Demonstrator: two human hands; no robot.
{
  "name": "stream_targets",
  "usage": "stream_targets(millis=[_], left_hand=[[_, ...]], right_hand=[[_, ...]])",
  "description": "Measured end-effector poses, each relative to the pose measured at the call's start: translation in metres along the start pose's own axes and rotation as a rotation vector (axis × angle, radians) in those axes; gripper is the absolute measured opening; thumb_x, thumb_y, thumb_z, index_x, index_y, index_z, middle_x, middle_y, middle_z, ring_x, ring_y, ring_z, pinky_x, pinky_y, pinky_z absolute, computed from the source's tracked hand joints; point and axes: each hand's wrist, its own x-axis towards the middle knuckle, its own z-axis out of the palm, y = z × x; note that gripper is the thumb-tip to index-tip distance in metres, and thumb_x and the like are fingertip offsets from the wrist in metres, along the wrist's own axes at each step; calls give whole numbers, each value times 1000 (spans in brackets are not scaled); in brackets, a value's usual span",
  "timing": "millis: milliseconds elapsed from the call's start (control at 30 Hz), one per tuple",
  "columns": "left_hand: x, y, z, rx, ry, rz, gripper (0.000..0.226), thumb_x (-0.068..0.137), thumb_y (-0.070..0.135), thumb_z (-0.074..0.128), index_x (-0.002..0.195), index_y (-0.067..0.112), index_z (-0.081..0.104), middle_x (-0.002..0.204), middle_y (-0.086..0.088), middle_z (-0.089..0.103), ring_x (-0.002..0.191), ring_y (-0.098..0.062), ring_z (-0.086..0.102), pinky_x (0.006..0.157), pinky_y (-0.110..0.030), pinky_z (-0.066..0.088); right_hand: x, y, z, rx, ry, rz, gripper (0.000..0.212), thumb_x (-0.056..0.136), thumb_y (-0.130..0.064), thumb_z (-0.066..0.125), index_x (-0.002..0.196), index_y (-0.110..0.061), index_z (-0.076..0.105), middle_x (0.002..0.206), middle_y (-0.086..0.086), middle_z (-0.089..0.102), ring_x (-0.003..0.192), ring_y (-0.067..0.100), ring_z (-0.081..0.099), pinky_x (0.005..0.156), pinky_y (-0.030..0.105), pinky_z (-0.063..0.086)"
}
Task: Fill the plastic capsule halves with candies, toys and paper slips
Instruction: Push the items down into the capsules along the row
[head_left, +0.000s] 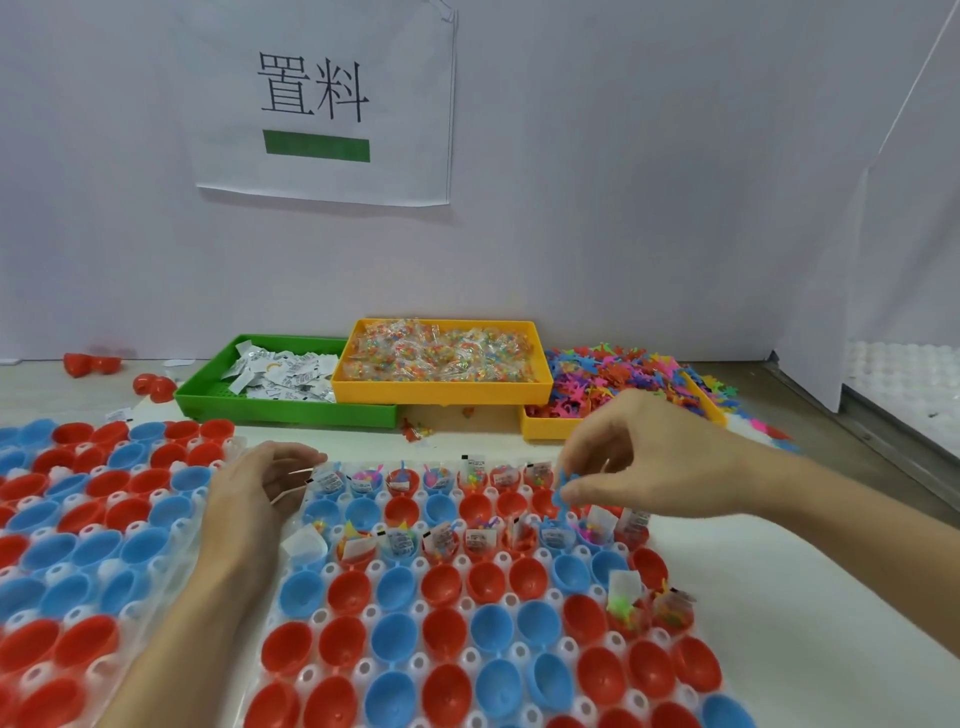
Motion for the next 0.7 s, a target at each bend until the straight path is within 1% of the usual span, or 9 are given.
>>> stream_targets(millis=[67, 100, 200, 300, 367, 433, 500, 567, 700], left_hand=[[-1, 0, 0, 14, -3, 1, 38, 98, 24, 38, 93, 3, 69, 96, -11, 74, 92, -23, 66, 77, -30, 48], [-1, 0, 0, 21, -3, 3, 38, 98, 25, 39, 93, 3, 69, 96, -10, 74, 93, -23, 66, 78, -30, 48], [-2, 0, -1, 32, -5, 5, 38, 98, 25, 39, 93, 4, 69, 97, -10, 74, 94, -24, 66, 79, -31, 48], [-2, 0, -1, 40, -9, 5, 37, 98, 25, 39, 93, 5, 70, 97, -10, 74, 95, -24, 66, 78, -30, 47], [-2, -1, -2, 49, -7, 8, 37, 98, 24, 39, 93, 5, 70, 95, -8, 75, 95, -24, 66, 77, -30, 46], [-1, -1, -2, 49, -6, 9, 36, 98, 24, 40, 93, 5, 70, 94, -7, 75, 96, -25, 66, 77, -30, 47], [-1, -2, -2, 55, -5, 9, 36, 97, 25, 40, 93, 6, 70, 93, -6, 75, 96, -24, 67, 77, -30, 47], [-1, -3, -2, 56, -2, 9, 36, 97, 26, 40, 93, 6, 70, 93, -5, 75, 95, -24, 67, 77, -31, 47], [1, -3, -2, 42, 4, -1, 36, 97, 23, 40, 91, 5, 70, 93, -8, 75, 95, -26, 67, 76, -31, 48]], right_hand=[[-11, -2, 6, -59, -30, -6, 9, 83, -26, 80, 77, -32, 76, 79, -17, 73, 74, 3, 68, 72, 27, 57], [-16, -3, 9, -69, -50, -10, 7, 83, -25, 80, 79, -31, 77, 79, -18, 73, 74, 3, 67, 70, 25, 56], [-23, -6, 15, -81, -99, -15, 5, 83, -20, 79, 84, -24, 77, 81, -11, 73, 76, 5, 67, 70, 20, 55], [-26, -9, 18, -110, -142, -8, 7, 83, -19, 79, 81, -23, 74, 81, -7, 73, 76, 5, 68, 71, 18, 54], [-27, -10, 21, -153, -172, 4, 8, 84, -22, 78, 79, -24, 73, 81, -11, 72, 76, 3, 67, 71, 16, 52], [-27, -9, 22, -187, -198, 19, 5, 85, -26, 77, 82, -22, 75, 83, -13, 72, 81, 1, 64, 75, 18, 51], [-27, -10, 23, -220, -223, 26, 10, 86, -34, 76, 86, -24, 76, 88, -15, 70, 88, -2, 59, 80, 15, 48], [-26, -10, 24, -243, -244, 27, 14, 86, -41, 74, 88, -26, 76, 90, -17, 68, 93, -3, 54, 79, 11, 44], [-24, -8, 27, -259, -238, 27, 15, 87, -40, 73, 87, -26, 76, 91, -17, 68, 94, -3, 54, 77, 8, 42]])
